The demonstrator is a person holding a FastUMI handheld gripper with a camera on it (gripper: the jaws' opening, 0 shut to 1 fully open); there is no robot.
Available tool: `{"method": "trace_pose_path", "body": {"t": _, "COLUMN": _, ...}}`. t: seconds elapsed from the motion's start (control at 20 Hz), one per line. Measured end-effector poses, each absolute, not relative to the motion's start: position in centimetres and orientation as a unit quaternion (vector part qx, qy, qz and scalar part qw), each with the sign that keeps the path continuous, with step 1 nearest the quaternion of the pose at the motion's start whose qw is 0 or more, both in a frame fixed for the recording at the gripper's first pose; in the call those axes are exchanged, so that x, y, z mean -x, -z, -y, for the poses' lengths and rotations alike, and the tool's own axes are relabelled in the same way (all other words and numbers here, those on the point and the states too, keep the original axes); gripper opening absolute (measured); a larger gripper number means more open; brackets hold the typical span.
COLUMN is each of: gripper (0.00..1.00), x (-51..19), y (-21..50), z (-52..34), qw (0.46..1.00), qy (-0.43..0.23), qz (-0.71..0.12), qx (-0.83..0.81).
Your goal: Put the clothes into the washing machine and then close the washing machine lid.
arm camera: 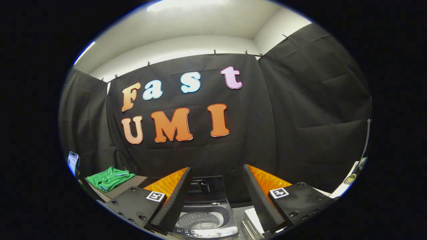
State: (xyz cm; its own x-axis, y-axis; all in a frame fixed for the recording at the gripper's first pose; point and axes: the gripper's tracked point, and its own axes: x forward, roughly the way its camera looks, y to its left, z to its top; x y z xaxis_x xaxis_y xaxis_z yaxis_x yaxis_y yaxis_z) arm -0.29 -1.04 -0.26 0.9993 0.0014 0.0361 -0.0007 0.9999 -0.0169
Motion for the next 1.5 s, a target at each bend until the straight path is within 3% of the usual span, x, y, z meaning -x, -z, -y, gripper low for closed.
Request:
{"method": "trace_pose_path", "body": {"t": 0.6, "gripper": 0.98, "x": 2.1, "y": 1.1, "z": -2.3, "qw": 0.999, "qy": -0.027, "qz": 0.02, "qx": 0.018}}
{"method": "trace_pose_path", "body": {"t": 0.9, "gripper": 0.98, "x": 4.6, "y": 1.2, "z": -5.1, "qw": 0.996, "qy": -0.085, "qz": 0.021, "qx": 0.024}}
{"method": "trace_pose_path", "body": {"t": 1.3, "gripper": 0.98, "x": 13.0, "y": 2.4, "z": -10.7, "qw": 0.999, "qy": -0.015, "qz": 0.04, "qx": 0.021}}
{"method": "trace_pose_path", "body": {"t": 1.5, "gripper": 0.98, "x": 16.7, "y": 2.3, "z": -17.6, "qw": 0.999, "qy": -0.018, "qz": 0.037, "qx": 0.029}}
